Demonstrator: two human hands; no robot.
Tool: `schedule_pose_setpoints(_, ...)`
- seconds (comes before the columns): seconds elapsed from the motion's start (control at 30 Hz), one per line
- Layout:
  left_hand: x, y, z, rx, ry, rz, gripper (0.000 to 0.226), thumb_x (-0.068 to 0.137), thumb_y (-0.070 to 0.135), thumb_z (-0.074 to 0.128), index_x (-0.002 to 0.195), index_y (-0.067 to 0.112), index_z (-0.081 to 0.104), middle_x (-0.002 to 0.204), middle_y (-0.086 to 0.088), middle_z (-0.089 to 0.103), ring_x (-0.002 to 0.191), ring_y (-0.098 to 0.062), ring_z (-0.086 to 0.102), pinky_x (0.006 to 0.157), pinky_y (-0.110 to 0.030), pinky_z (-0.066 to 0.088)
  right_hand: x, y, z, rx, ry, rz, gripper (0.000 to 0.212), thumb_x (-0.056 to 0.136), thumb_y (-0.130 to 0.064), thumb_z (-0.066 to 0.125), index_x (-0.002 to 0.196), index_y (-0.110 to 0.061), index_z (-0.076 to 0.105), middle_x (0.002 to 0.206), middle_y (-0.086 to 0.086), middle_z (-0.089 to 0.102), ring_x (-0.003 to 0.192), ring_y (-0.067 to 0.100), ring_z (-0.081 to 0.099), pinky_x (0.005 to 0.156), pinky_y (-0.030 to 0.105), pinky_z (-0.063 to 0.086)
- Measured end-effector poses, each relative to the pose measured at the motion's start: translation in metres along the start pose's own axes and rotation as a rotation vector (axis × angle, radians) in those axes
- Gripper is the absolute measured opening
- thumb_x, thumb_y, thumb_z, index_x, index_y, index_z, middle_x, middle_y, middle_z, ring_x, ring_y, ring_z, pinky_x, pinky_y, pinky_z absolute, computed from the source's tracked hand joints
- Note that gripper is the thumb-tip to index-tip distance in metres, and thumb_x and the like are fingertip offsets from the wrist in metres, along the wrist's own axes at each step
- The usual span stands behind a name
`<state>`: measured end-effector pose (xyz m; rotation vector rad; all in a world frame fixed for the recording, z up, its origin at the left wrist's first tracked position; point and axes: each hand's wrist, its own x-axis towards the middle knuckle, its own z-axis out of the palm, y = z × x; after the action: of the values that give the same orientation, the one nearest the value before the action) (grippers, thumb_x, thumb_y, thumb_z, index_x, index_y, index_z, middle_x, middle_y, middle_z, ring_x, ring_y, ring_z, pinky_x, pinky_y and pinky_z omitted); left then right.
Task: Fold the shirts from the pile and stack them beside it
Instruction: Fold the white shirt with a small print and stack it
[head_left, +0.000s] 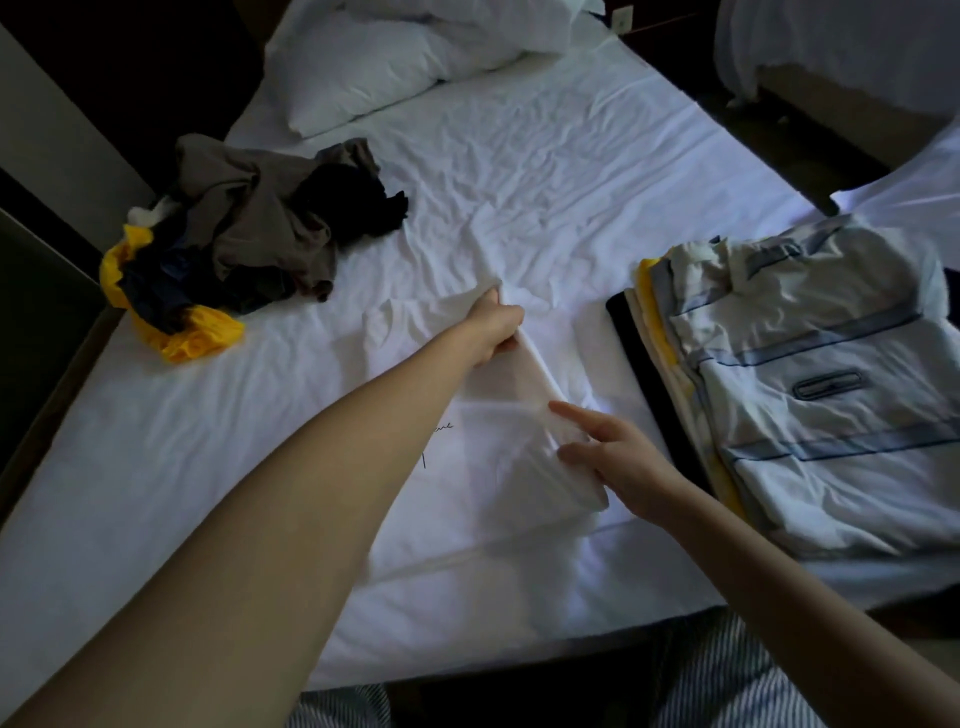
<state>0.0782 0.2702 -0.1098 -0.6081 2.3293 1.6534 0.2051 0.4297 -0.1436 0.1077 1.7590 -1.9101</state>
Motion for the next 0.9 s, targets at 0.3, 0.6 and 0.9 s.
schedule_pose_setpoints(0.3,-0.011,-0.009,0.024,-0.319,-0.221,-0.033,0.042,0.094,-0.002,0.049,0.134,0.009,0.040,0.083,-0.005,0.057,0.067,-0.013,0.055,0.060,-0.021,0.049,-0.016,0.011,-0.016,-0.130,0.230,-0.054,0.060,0.081,0.015,0.043,0.130,-0.018,0.056,0.104,0.030,0.064,0.032,0.004,0.037,0.034,0.014,0.030)
schedule_pose_setpoints(0.6,-0.015,-0.043,-0.020,-0.358,0.074,0.052,0.020,0.093,-0.001,0.046,0.104,0.011,0.058,0.079,-0.002,0.059,0.064,-0.009,0.054,0.060,-0.019,0.046,0.017,-0.008,-0.002,-0.314,0.299,-0.066,0.044,0.087,-0.022,0.064,0.127,-0.009,0.052,0.097,0.004,0.057,0.080,0.017,0.058,0.071,0.030,0.048)
schedule_pose_setpoints(0.9,-0.046,-0.073,-0.020,-0.245,-0.037,0.141,0.039,0.092,-0.008,0.043,0.129,0.003,0.054,0.108,-0.004,0.056,0.088,0.001,0.054,0.070,-0.008,0.047,0.010,0.009,-0.011,-0.308,0.418,-0.173,0.026,0.086,-0.001,0.054,0.111,-0.007,0.061,0.092,0.007,0.063,0.073,0.018,0.058,0.048,0.011,0.043)
